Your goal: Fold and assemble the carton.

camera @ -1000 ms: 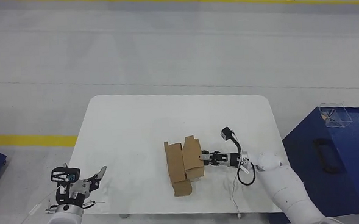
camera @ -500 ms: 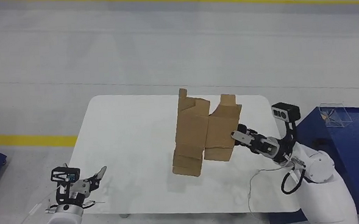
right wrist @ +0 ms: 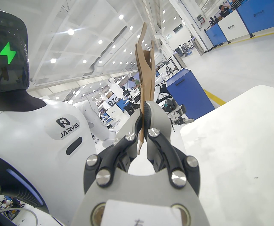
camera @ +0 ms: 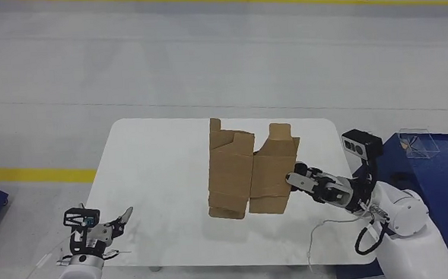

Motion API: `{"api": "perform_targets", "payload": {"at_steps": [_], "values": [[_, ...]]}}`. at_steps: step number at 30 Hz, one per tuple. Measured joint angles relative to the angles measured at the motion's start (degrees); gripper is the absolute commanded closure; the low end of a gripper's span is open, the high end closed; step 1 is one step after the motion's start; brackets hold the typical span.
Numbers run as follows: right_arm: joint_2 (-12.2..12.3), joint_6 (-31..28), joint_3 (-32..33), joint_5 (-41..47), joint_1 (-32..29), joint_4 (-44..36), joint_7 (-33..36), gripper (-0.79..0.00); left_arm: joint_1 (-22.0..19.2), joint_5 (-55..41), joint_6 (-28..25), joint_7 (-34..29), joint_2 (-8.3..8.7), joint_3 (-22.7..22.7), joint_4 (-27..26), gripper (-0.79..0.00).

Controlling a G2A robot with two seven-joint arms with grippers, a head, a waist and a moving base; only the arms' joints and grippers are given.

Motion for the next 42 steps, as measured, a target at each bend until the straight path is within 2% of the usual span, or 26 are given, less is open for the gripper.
{"api": "perform_targets", "payload": {"at_steps": [10, 12, 14, 18, 20, 22, 27, 29, 33, 35, 37, 42], "values": [[-0.09, 1.18, -1.06, 1.24, -0.62, -0.02, -0.34, 0.0, 0.0, 0.0, 0.0, 0.0, 0.0, 0.0, 0.0, -0.785], [-0.19, 4.23, -3.11, 6.21, -0.92, 1.79, 1.48, 0.0, 0.0, 0.0, 0.0, 0.0, 0.0, 0.0, 0.0, -0.785], [-0.29, 7.82, -5.28, 17.0, 0.08, 5.5, 7.15, 0.0, 0.0, 0.0, 0.0, 0.0, 0.0, 0.0, 0.0, -0.785], [-1.3, 19.74, -11.98, 40.58, 2.45, 12.6, 17.81, 0.0, 0.0, 0.0, 0.0, 0.0, 0.0, 0.0, 0.0, -0.785], [-2.07, 29.69, -16.54, 50.83, 4.27, 16.95, 21.01, 0.0, 0.0, 0.0, 0.0, 0.0, 0.0, 0.0, 0.0, -0.785], [-2.95, 40.15, -21.8, 58.32, 6.15, 21.13, 21.07, 0.0, 0.0, 0.0, 0.0, 0.0, 0.0, 0.0, 0.0, -0.785], [-5.32, 61.34, -33.64, 67.7, 9.29, 28.21, 15.43, 0.0, 0.0, 0.0, 0.0, 0.0, 0.0, 0.0, 0.0, -0.785], [-6.36, 68.95, -39.01, 73.49, 9.72, 28.72, 9.57, 0.0, 0.0, 0.0, 0.0, 0.0, 0.0, 0.0, 0.0, -0.785], [-7.83, 82.94, -46.66, 91.68, 10.31, 28.31, -4.44, 0.0, 0.0, 0.0, 0.0, 0.0, 0.0, 0.0, 0.0, -0.785], [-8.59, 90.21, -49.04, 103.93, 9.81, 28.41, -12.09, 0.0, 0.0, 0.0, 0.0, 0.0, 0.0, 0.0, 0.0, -0.785], [-9.1, 93.83, -52.03, 114.17, 10.28, 28.64, -17.56, 0.0, 0.0, 0.0, 0.0, 0.0, 0.0, 0.0, 0.0, -0.785], [-8.9, 93.82, -59.23, 126.89, 12.57, 28.17, -18.26, 0.0, 0.0, 0.0, 0.0, 0.0, 0.0, 0.0, 0.0, -0.785]]}}
